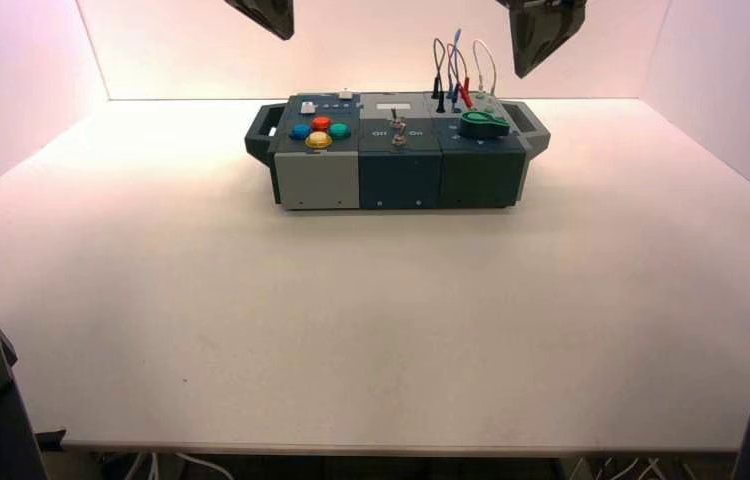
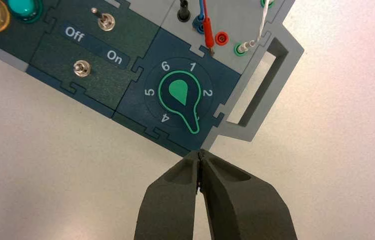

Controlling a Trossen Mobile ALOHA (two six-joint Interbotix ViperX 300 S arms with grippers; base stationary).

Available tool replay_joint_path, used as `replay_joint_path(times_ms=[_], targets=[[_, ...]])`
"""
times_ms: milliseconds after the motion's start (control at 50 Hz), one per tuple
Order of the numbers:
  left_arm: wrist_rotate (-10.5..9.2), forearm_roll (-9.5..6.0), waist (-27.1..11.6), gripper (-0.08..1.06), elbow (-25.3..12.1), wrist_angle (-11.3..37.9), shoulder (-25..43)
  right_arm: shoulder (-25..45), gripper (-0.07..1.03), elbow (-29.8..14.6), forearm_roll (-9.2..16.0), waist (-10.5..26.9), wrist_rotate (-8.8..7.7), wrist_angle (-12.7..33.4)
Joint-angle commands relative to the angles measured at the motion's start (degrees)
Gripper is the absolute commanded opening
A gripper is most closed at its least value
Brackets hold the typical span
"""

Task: Turn the knob to position 3.

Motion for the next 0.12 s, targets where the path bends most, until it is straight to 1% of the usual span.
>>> replay_joint_path(times_ms=[20,120], targets=[[0.26,0.0,0.53,-0.03,-0.53,-0.44,-0.88,-2.55,-0.02,-0.62,0.18,0.09,0.09,-0.18],[0.26,0.09,0.53,-0.03,-0.62,-0.44,-0.88,-2.81,-0.02,-0.62,0.18,0.09,0.09,-0.18]])
